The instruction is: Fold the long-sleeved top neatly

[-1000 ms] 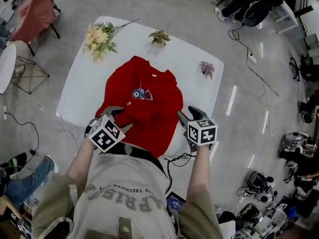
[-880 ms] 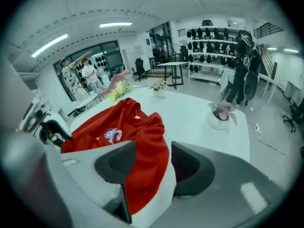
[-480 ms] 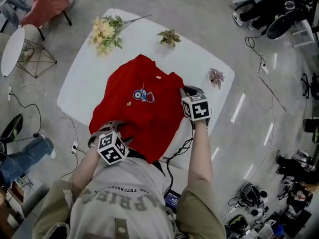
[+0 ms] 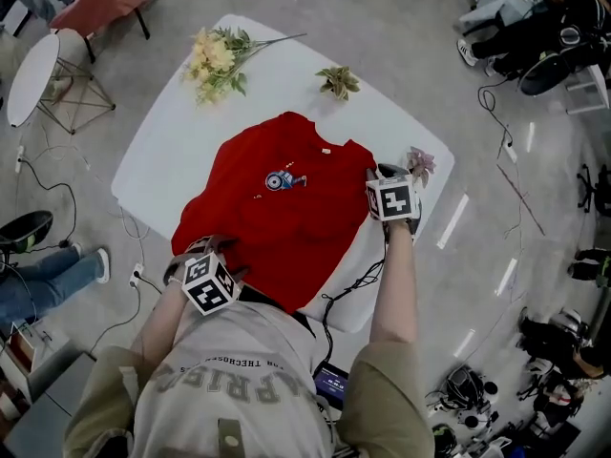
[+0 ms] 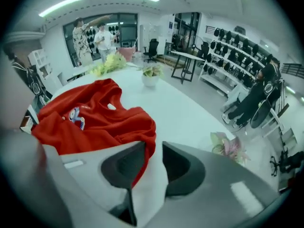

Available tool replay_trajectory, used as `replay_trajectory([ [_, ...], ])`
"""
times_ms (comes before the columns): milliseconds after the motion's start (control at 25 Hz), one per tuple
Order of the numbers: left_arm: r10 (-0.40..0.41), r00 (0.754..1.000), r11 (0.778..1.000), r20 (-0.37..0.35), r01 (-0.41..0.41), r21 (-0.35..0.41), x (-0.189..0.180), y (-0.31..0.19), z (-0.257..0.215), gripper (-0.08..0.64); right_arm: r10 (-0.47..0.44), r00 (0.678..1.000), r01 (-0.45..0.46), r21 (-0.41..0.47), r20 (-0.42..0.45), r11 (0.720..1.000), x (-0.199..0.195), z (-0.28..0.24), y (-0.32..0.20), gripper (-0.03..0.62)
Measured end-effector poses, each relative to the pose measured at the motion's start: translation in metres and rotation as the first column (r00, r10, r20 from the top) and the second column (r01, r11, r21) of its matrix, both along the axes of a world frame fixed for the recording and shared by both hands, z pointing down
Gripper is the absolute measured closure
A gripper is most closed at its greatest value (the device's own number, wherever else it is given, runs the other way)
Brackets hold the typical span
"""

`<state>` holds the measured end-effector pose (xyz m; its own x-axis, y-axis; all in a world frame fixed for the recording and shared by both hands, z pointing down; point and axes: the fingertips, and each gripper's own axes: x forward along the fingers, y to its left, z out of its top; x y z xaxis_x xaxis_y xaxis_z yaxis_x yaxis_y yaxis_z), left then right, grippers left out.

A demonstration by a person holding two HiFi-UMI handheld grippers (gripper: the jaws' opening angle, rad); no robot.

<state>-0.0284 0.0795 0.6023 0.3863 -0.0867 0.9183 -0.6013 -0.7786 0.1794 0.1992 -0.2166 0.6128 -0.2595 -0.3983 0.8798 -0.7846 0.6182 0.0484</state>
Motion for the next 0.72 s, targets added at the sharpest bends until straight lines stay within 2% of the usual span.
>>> replay_trajectory([
  [40,0.008,1.000,1.000,-0.005,-0.008,0.014,0.000,-0.001,-0.007,0.293,-0.006,0.998,0.006,0.014,0.055,1.000,-0.004,-0.011,0.003,0.444],
  [80,0.010,1.000,0.999,-0.021,-0.009,0.033,0.000,-0.004,-0.015,0.293,-0.023,0.992,0.020,0.025,0.122,0.999,-0.010,-0.025,0.011,0.338],
  [120,0.010,0.999,0.999,-0.044,-0.008,0.054,0.001,-0.006,-0.023,0.293,-0.058,0.981,0.052,0.039,0.185,0.998,-0.018,-0.041,0.024,0.285],
  [200,0.035,0.996,0.996,-0.079,-0.028,0.084,0.006,-0.010,-0.031,0.293,-0.195,0.951,0.181,0.081,0.240,0.980,-0.036,-0.068,0.062,0.282],
  [280,0.106,0.991,0.991,-0.077,-0.099,0.089,0.014,-0.009,-0.027,0.293,-0.363,0.907,0.352,0.088,0.213,0.932,-0.056,-0.072,0.108,0.282],
  [360,0.190,0.980,0.980,-0.063,-0.185,0.069,0.022,-0.005,-0.017,0.293,-0.471,0.867,0.475,0.012,0.165,0.880,-0.067,-0.048,0.147,0.282],
  [440,0.249,0.967,0.969,-0.046,-0.248,0.012,0.023,0.005,-0.005,0.293,-0.500,0.859,0.510,-0.105,0.111,0.854,-0.060,-0.014,0.169,0.282],
  [520,0.287,0.958,0.957,-0.021,-0.288,-0.046,0.015,0.017,0.004,0.290,-0.501,0.864,0.501,-0.185,0.053,0.845,-0.042,0.009,0.178,0.283],
  [600,0.285,0.958,0.955,-0.019,-0.286,-0.080,0.005,0.023,0.006,0.290,-0.499,0.866,0.492,-0.211,0.021,0.845,-0.026,0.017,0.180,0.282],
  [720,0.267,0.964,0.955,-0.002,-0.265,-0.133,-0.009,0.031,0.009,0.290,-0.482,0.876,0.470,-0.206,-0.008,0.858,-0.009,0.021,0.173,0.283],
])
